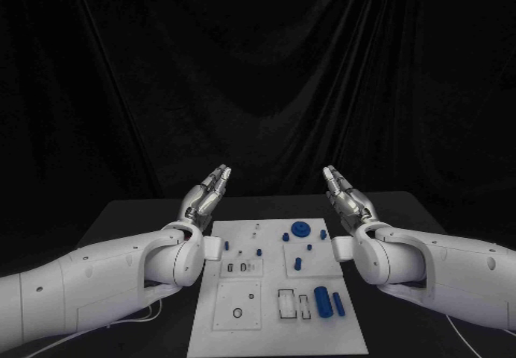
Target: Assemble the parts on the task board
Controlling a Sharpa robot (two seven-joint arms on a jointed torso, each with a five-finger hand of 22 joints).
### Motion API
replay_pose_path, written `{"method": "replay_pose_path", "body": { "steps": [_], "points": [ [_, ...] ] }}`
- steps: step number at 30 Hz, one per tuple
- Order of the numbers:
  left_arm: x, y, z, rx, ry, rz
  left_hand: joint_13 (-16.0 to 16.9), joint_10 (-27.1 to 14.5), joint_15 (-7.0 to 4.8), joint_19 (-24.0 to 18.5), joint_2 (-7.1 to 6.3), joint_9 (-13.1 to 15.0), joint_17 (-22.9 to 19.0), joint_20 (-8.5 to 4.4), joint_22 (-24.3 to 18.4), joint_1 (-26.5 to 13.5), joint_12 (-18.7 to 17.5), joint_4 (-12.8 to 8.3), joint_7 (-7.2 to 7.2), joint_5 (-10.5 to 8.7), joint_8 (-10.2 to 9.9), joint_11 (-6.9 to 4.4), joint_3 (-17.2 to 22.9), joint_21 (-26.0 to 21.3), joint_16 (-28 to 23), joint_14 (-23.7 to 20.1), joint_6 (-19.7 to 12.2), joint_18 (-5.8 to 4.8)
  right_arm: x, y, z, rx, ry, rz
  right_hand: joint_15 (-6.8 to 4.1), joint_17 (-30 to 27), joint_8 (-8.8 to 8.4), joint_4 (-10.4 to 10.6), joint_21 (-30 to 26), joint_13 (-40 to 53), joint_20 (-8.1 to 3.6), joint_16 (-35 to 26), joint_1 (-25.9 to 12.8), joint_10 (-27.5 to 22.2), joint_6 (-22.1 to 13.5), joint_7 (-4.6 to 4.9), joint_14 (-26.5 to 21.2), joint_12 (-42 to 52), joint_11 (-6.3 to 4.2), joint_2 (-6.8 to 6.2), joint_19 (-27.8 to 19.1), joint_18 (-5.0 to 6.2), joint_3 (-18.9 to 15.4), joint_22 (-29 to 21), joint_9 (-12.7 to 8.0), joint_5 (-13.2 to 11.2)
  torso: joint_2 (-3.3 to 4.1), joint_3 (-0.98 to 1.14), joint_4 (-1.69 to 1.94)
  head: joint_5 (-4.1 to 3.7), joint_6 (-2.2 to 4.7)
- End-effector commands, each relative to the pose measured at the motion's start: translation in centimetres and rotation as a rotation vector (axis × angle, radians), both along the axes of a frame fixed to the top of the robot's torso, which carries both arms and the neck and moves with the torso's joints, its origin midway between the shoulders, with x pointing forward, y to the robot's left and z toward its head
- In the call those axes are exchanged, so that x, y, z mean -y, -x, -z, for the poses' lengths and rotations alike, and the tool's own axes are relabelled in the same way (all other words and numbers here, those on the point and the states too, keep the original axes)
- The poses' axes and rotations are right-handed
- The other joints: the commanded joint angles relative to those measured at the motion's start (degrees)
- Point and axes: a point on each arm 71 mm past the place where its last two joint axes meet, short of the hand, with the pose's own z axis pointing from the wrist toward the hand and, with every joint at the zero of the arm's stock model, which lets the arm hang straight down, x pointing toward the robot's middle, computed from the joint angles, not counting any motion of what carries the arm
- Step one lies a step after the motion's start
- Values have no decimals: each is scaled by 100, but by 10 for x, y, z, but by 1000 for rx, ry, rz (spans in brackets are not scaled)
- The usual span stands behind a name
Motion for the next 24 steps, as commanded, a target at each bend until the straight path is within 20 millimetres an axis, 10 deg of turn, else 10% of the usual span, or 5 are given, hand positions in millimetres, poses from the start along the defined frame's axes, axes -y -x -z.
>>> {"method": "replay_pose_path", "body": {
  "steps": [1, 10, 11, 18, 24],
  "points": [
    [6, -2, -11, 72, 179, 111, -6, 0, -84, -4, 4, 7, -7, 274, -9, 276, -20, 59, -7, -61, 18, -59, -115, -20, -21, 8, 44, 137, -1, -1, -1, -17, -94, -25, -1103, -9, 43, 34, -18, 14, -429, -22, 478, -6, 58, -74, 3, 76, 0, -171, -2, 76, -82, -10, 14, -78, -1, -1, 0, 0, 0],
    [7, -5, -15, 94, 226, 151, -6, 0, -176, -4, 86, 15, -7, -476, -9, 334, -20, 56, 38, -45, 29, -9, -142, -20, -21, 8, 102, 273, -1, -1, -1, -17, -94, -25, -1031, -9, 43, 65, -18, 13, -347, -22, 577, -10, 70, -6, 3, 87, 78, -235, -2, 74, -19, -10, 15, -91, -1, -1, 0, 0, 0],
    [4, -8, -13, 103, 273, 227, -6, 0, -182, -4, 88, 15, -7, -486, -9, 341, -20, 55, 37, -40, 29, -9, -140, -20, -21, 8, 102, 271, 6, -7, 0, -1, -71, -61, -1023, -9, 43, 68, -18, 14, -337, -22, 579, -10, 70, -5, 3, 89, 87, -236, -2, 74, -15, -10, 15, -93, -19, -16, -11, 52, -438],
    [1, -7, -12, 121, 263, 234, -6, 0, -106, -4, 64, -42, -7, -517, -9, 296, -20, 61, -804, -504, -31, -406, -268, -20, -21, 8, -472, 176, 4, -7, 2, -20, -71, -95, -694, -9, 37, 79, -18, 1, -139, -22, 350, -29, 10, -24, 3, 27, 266, -216, -2, 23, 2, -10, 9, -183, -10, -8, 3, 18, -544],
    [-10, -2, -12, 110, 244, 236, -6, 0, -92, -4, 53, -30, -7, -488, -9, 300, -20, 56, -523, -583, -17, -439, -301, -20, -21, 8, -389, 181, 7, -13, -4, 1, -53, -122, -115, -9, 53, 83, -18, 12, 412, -22, 528, -22, 115, 241, 3, 101, 605, -317, -2, -6, 158, -10, 22, -119, -6, -8, 2, -19, -761]
  ]
}}
